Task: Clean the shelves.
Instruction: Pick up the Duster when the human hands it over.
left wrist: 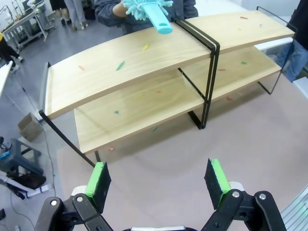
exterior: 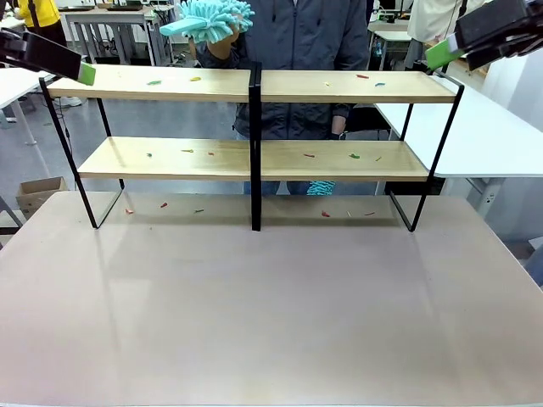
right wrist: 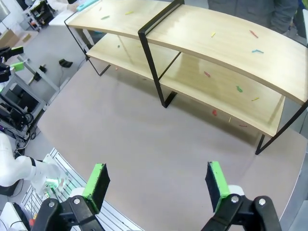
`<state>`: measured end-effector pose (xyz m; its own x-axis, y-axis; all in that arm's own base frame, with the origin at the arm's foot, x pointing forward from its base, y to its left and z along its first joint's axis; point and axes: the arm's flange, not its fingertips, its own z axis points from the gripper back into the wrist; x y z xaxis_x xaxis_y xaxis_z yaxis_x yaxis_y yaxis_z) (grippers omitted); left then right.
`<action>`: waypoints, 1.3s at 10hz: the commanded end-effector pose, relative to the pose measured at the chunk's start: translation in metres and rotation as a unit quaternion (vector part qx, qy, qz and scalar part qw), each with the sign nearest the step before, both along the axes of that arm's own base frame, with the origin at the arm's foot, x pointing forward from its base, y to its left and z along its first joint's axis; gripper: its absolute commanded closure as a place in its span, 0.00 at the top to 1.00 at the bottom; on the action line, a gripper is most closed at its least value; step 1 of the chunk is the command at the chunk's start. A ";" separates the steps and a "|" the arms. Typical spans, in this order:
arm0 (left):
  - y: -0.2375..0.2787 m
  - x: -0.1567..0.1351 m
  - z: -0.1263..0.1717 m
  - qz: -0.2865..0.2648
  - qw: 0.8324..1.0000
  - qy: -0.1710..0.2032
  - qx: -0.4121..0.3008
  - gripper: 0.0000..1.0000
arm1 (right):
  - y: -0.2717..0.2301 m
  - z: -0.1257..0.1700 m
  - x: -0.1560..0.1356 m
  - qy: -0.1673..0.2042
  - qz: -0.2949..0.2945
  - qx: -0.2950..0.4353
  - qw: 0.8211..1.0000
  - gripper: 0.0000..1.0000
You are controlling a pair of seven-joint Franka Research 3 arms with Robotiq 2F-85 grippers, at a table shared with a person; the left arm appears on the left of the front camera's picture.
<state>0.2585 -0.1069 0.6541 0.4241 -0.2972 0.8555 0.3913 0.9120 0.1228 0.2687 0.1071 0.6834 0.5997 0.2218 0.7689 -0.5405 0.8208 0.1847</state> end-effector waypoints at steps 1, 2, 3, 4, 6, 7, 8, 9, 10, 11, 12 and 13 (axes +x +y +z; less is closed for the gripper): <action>0.002 -0.002 -0.011 0.001 1.000 0.024 0.009 1.00 | 0.014 -0.002 0.002 -0.020 -0.012 -0.011 1.000 1.00; 0.000 0.000 0.000 0.000 1.000 0.000 0.000 1.00 | 0.024 -0.002 -0.002 -0.013 -0.026 -0.011 1.000 1.00; 0.000 0.000 0.000 0.000 1.000 0.000 0.000 1.00 | 0.035 0.002 -0.005 -0.028 -0.051 -0.015 0.998 1.00; 0.000 0.000 0.000 0.000 1.000 0.000 0.000 1.00 | 0.048 0.007 -0.008 -0.033 -0.096 -0.012 0.995 1.00; 0.000 0.000 0.000 0.000 1.000 0.000 0.000 1.00 | 0.066 0.008 -0.012 -0.048 -0.117 -0.025 0.992 1.00; 0.000 0.000 0.000 0.000 1.000 0.000 0.000 1.00 | 0.069 0.009 -0.010 -0.051 -0.113 -0.034 0.992 1.00; 0.000 0.000 0.000 0.000 1.000 0.000 0.000 1.00 | 0.067 0.011 -0.008 -0.046 -0.119 -0.030 0.991 1.00; 0.000 0.000 0.000 0.000 1.000 0.000 0.000 1.00 | 0.062 0.012 -0.009 -0.040 -0.130 -0.020 0.991 1.00; 0.000 0.000 0.000 0.000 1.000 0.000 0.000 1.00 | 0.058 0.012 -0.011 -0.033 -0.142 -0.017 0.989 1.00; 0.000 0.000 0.000 0.000 1.000 0.000 0.000 1.00 | 0.057 0.011 -0.012 -0.036 -0.140 -0.020 0.989 1.00; 0.000 0.000 0.000 0.000 1.000 0.000 0.000 1.00 | 0.059 0.010 -0.012 -0.034 -0.138 -0.025 0.989 1.00; 0.000 0.000 0.000 0.000 1.000 0.000 0.000 1.00 | 0.060 0.009 -0.011 -0.033 -0.138 -0.025 0.990 1.00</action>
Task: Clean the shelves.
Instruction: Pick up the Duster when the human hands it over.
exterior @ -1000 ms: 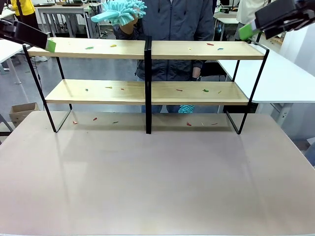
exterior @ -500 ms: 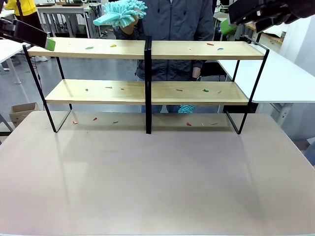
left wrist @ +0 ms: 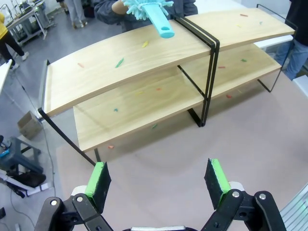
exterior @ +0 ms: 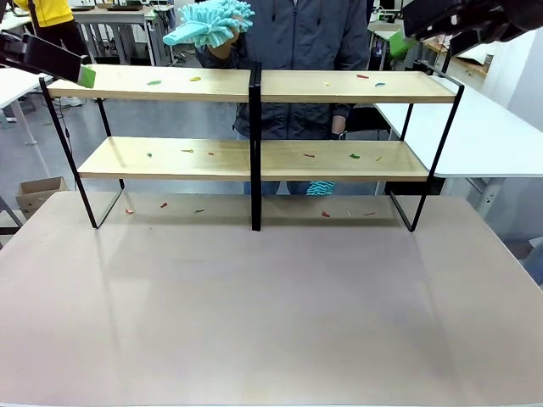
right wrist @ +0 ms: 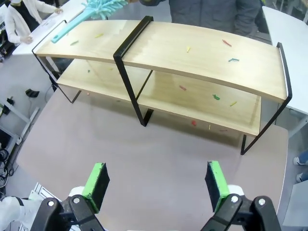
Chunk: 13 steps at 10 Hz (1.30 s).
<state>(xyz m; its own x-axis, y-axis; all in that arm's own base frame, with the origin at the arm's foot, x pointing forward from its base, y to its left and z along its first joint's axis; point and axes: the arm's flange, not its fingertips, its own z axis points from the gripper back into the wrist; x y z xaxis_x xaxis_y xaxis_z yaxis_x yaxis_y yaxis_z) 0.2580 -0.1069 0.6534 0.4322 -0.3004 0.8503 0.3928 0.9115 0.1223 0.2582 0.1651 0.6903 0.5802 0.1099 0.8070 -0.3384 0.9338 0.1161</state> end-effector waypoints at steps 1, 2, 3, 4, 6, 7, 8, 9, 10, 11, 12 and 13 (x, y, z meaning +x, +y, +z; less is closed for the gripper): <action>0.000 0.001 0.001 0.000 1.000 -0.005 -0.002 1.00 | 0.002 0.002 0.000 0.006 -0.017 -0.001 1.000 1.00; 0.000 0.001 0.001 0.000 1.000 -0.005 -0.002 1.00 | 0.001 0.001 0.001 0.006 -0.019 0.000 1.000 1.00; 0.000 0.001 0.001 0.000 1.000 -0.005 -0.002 1.00 | 0.001 -0.001 0.000 0.008 -0.015 0.001 1.000 1.00; 0.000 0.001 0.001 0.000 1.000 -0.005 -0.002 1.00 | 0.002 -0.008 -0.005 0.006 -0.012 0.009 1.000 1.00; 0.000 0.001 0.001 0.000 1.000 -0.005 -0.002 1.00 | 0.001 -0.024 -0.023 0.006 -0.014 0.016 1.000 1.00; 0.000 0.001 0.001 0.000 1.000 -0.005 -0.002 1.00 | 0.003 -0.032 -0.030 0.006 -0.019 0.013 1.000 1.00; 0.000 0.001 0.001 0.000 1.000 -0.005 -0.002 1.00 | 0.004 -0.039 -0.036 0.006 -0.025 0.016 1.000 1.00; 0.000 0.001 0.001 0.000 1.000 -0.005 -0.002 1.00 | 0.003 -0.042 -0.039 0.001 -0.033 0.020 0.999 1.00; 0.000 0.001 0.001 0.000 1.000 -0.005 -0.002 1.00 | 0.002 -0.041 -0.041 -0.002 -0.032 0.023 0.999 1.00; 0.000 0.001 0.001 0.000 1.000 -0.005 -0.002 1.00 | 0.003 -0.040 -0.042 -0.008 -0.027 0.023 0.999 1.00; 0.000 0.001 0.001 0.000 1.000 -0.005 -0.002 1.00 | 0.002 -0.040 -0.042 -0.013 -0.025 0.025 0.999 1.00; 0.000 0.001 0.001 0.000 1.000 -0.005 -0.002 1.00 | 0.002 -0.040 -0.041 -0.015 -0.026 0.026 0.999 1.00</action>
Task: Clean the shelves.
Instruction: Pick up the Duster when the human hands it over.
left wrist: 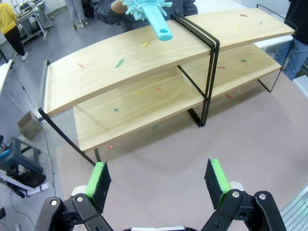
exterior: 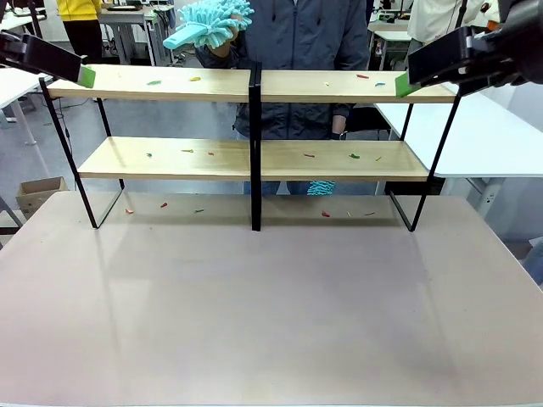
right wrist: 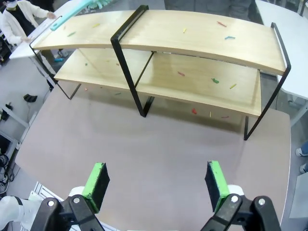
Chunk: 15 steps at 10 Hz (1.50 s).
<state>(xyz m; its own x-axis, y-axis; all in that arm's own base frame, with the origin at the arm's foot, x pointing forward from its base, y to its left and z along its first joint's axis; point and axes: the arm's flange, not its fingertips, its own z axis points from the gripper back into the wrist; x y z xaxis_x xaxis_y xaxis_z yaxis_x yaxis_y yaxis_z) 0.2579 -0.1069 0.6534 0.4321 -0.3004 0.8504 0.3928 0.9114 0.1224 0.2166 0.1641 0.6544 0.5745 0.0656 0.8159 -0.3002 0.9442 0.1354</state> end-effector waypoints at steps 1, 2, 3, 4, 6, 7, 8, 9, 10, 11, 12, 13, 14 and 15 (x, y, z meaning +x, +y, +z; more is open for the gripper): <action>0.000 0.001 0.001 0.000 1.000 -0.005 -0.002 1.00 | 0.003 -0.002 0.000 -0.016 -0.007 0.016 1.000 1.00; 0.000 0.001 0.001 0.000 1.000 -0.005 -0.002 1.00 | 0.003 -0.001 -0.001 -0.023 0.000 0.018 1.000 1.00; 0.000 0.001 0.001 0.000 1.000 -0.005 -0.002 1.00 | 0.002 -0.001 -0.002 -0.022 0.002 0.016 1.000 1.00; 0.000 0.001 0.001 0.000 1.000 -0.005 -0.002 1.00 | 0.002 -0.001 -0.002 -0.023 -0.001 0.016 1.000 1.00; 0.000 0.001 0.001 0.000 1.000 -0.005 -0.002 1.00 | 0.001 0.004 -0.001 -0.016 0.001 0.006 1.000 1.00; 0.000 0.001 0.001 0.000 1.000 -0.005 -0.002 1.00 | 0.001 0.004 -0.001 -0.016 0.001 0.006 1.000 1.00; 0.000 0.001 0.001 0.000 1.000 -0.005 -0.002 1.00 | 0.001 0.004 -0.001 -0.016 0.001 0.006 1.000 1.00; 0.000 0.001 0.001 0.000 1.000 -0.005 -0.002 1.00 | 0.001 0.004 -0.001 -0.016 0.001 0.006 1.000 1.00; 0.000 0.001 0.001 0.000 1.000 -0.005 -0.002 1.00 | 0.001 0.004 -0.001 -0.016 0.001 0.006 1.000 1.00; 0.000 0.001 0.001 0.000 1.000 -0.005 -0.002 1.00 | 0.001 0.004 -0.001 -0.016 0.001 0.006 1.000 1.00; 0.000 0.001 0.001 0.000 1.000 -0.005 -0.002 1.00 | 0.001 0.004 -0.001 -0.016 0.001 0.006 1.000 1.00; 0.000 0.000 0.000 0.000 1.000 0.000 0.000 1.00 | 0.001 0.004 -0.001 -0.016 0.001 0.006 1.000 1.00; 0.006 0.005 0.005 -0.063 0.996 0.060 -0.033 1.00 | 0.001 0.004 -0.001 -0.016 0.001 0.006 1.000 1.00; 0.026 0.022 0.016 -0.094 0.978 0.169 -0.082 1.00 | 0.001 0.004 -0.001 -0.016 0.001 0.006 1.000 1.00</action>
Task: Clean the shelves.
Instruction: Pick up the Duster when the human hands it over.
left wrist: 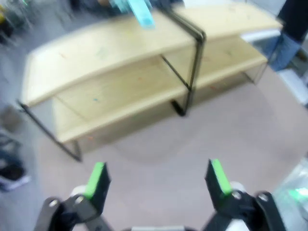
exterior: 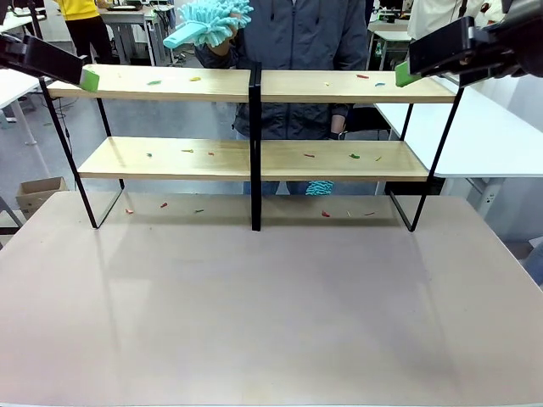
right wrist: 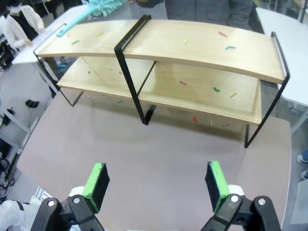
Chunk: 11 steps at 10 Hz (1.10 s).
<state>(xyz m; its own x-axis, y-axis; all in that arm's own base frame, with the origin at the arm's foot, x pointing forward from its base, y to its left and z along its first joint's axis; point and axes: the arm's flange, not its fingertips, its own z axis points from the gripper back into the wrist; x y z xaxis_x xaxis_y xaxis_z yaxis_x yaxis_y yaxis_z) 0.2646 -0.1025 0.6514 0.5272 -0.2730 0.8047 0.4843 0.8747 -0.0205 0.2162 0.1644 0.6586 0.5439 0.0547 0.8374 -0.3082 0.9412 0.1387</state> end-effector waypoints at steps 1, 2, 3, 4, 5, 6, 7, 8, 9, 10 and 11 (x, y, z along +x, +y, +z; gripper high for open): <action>0.045 0.038 0.026 -0.093 0.967 0.209 -0.111 1.00 | 0.000 0.000 -0.001 0.003 0.000 -0.001 1.000 1.00; 0.059 0.062 0.029 -0.120 0.939 0.269 -0.177 1.00 | 0.000 0.000 -0.001 0.003 0.000 -0.001 1.000 1.00; 0.070 0.089 0.021 -0.152 0.891 0.330 -0.272 1.00 | 0.000 0.000 -0.001 0.003 0.000 -0.001 1.000 1.00; 0.071 0.093 0.017 -0.102 0.874 0.385 -0.278 1.00 | 0.000 0.000 -0.001 0.003 0.000 -0.001 1.000 1.00; 0.059 0.061 0.011 -0.115 0.968 0.152 -0.160 1.00 | 0.000 0.000 -0.001 0.003 0.000 -0.001 1.000 1.00; 0.059 0.061 0.011 -0.115 0.968 0.152 -0.160 1.00 | 0.000 0.000 -0.001 0.003 0.000 -0.001 1.000 1.00; 0.076 0.087 0.010 -0.136 0.943 0.213 -0.216 1.00 | 0.000 0.000 -0.001 0.003 0.000 -0.001 1.000 1.00; 0.073 0.120 0.013 -0.108 0.922 0.240 -0.285 1.00 | 0.000 0.000 -0.001 0.003 0.000 -0.001 1.000 1.00; 0.072 0.159 0.015 -0.082 0.886 0.273 -0.366 1.00 | 0.000 0.000 -0.001 0.003 0.000 -0.001 1.000 1.00; 0.070 0.196 0.013 -0.082 0.841 0.328 -0.422 1.00 | 0.000 0.000 -0.001 0.003 0.000 -0.001 1.000 1.00; 0.066 0.236 0.009 -0.046 0.809 0.355 -0.467 1.00 | 0.000 0.000 -0.001 0.003 0.000 -0.001 1.000 1.00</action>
